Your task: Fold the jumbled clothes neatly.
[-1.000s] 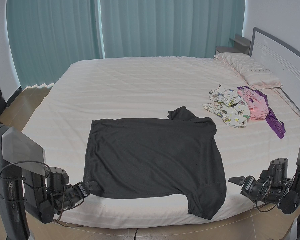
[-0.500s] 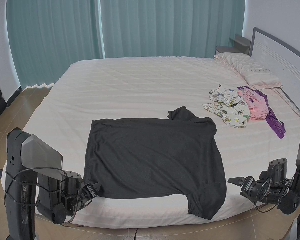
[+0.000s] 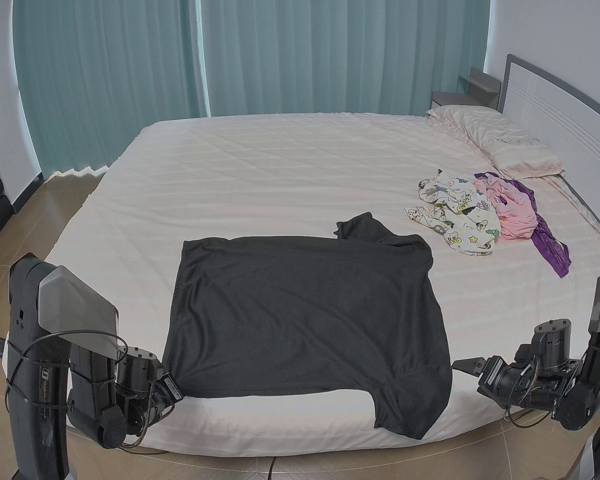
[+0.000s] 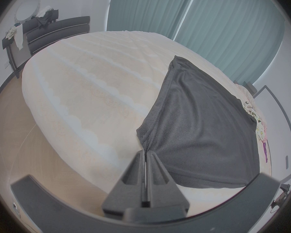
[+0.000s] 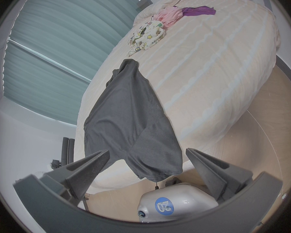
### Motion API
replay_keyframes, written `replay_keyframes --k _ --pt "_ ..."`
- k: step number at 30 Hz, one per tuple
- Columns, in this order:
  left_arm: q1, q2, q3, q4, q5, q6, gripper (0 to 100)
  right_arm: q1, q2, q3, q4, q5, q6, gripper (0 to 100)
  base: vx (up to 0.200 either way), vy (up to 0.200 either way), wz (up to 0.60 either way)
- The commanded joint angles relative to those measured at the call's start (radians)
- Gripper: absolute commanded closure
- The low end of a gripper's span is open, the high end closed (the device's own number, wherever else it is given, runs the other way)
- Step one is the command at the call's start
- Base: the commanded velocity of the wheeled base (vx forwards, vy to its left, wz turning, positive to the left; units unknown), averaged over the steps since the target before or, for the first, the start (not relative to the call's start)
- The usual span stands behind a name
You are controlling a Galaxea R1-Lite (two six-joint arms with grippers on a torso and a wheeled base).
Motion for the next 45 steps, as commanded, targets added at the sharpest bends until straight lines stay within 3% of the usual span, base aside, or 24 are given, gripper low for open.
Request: replay_keyframes --k 1,8,13,18,24,30,31,37,45 --pt "0.001 -0.036 0.028 -0.002 0.001 -0.006 100 0.004 0.037 0.018 -0.010 -0.002 -0.014 0 0.000 0.000 0.00" --pt "-0.009 -0.035 0.017 -0.002 -0.039 -0.085 100 -0.004 0.170 -0.021 -0.067 0.011 -0.149 0 0.000 0.000 0.00" --pt "-0.020 -0.038 0.026 -0.007 -0.105 -0.165 100 -0.033 0.262 -0.116 -0.098 0.016 -0.175 0 0.000 0.000 0.00" --pt "-0.012 -0.055 0.052 -0.048 -0.139 -0.177 100 -0.034 0.324 -0.208 -0.095 0.016 -0.184 0 0.000 0.000 0.00" --pt "-0.012 -0.029 0.088 -0.148 -0.148 -0.179 100 -0.048 0.336 -0.340 0.022 0.016 -0.201 0 0.000 0.000 0.00" --pt "-0.012 -0.024 0.095 -0.157 -0.148 -0.179 100 -0.056 0.356 -0.433 0.126 0.014 -0.246 0 0.000 0.000 0.00" --pt "-0.012 -0.024 0.095 -0.157 -0.148 -0.177 100 -0.056 0.356 -0.433 0.126 0.014 -0.246 100 0.000 0.000 0.00" --pt "-0.012 -0.022 0.095 -0.157 -0.148 -0.177 100 -0.063 0.353 -0.601 0.289 -0.048 -0.280 100 0.000 0.000 0.00" --pt "-0.012 -0.022 0.097 -0.157 -0.148 -0.179 100 -0.071 0.330 -0.716 0.310 -0.064 -0.281 100 0.000 0.000 0.00"
